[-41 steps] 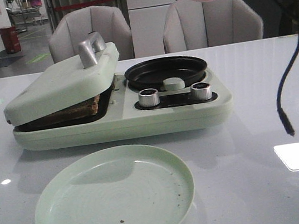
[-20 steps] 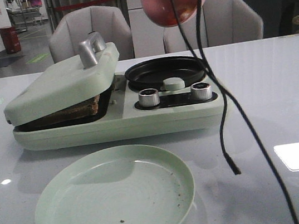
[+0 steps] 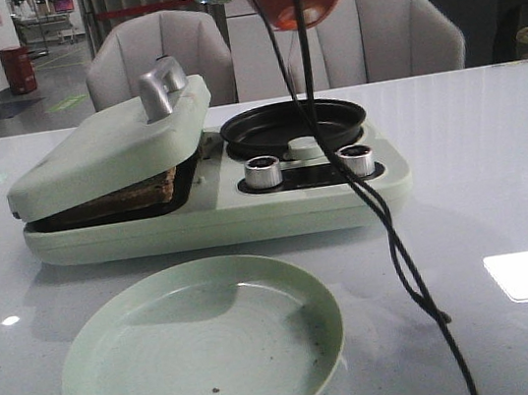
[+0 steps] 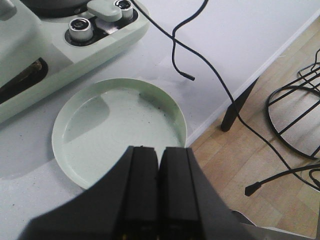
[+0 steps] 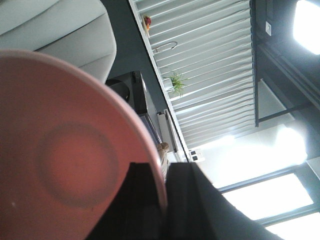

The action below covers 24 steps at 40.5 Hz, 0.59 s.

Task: Make breakfast with bread and shrimp
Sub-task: 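Lift the pink bowl over the black pan and tip the shrimp in, then carry the empty pink bowl back and set it on the table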

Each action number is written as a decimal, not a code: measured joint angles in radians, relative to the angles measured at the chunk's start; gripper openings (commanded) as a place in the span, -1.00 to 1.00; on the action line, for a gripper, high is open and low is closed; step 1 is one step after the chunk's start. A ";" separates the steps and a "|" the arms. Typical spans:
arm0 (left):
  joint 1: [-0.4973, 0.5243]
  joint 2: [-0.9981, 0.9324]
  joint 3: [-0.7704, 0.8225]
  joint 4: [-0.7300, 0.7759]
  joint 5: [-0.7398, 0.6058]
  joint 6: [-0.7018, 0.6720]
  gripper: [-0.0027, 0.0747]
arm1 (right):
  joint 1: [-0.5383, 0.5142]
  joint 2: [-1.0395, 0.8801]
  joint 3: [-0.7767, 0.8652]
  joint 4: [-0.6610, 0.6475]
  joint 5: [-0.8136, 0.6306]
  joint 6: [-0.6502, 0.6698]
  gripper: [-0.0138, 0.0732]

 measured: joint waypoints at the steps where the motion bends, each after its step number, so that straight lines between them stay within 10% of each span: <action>1: 0.000 0.000 0.000 0.000 0.002 0.000 -0.67 | 0.000 0.000 0.000 0.000 0.000 -0.002 -0.64; 24: 0.000 0.000 0.000 -0.006 0.015 0.000 -0.67 | 0.000 0.056 -0.040 -0.014 -0.003 -0.043 -0.64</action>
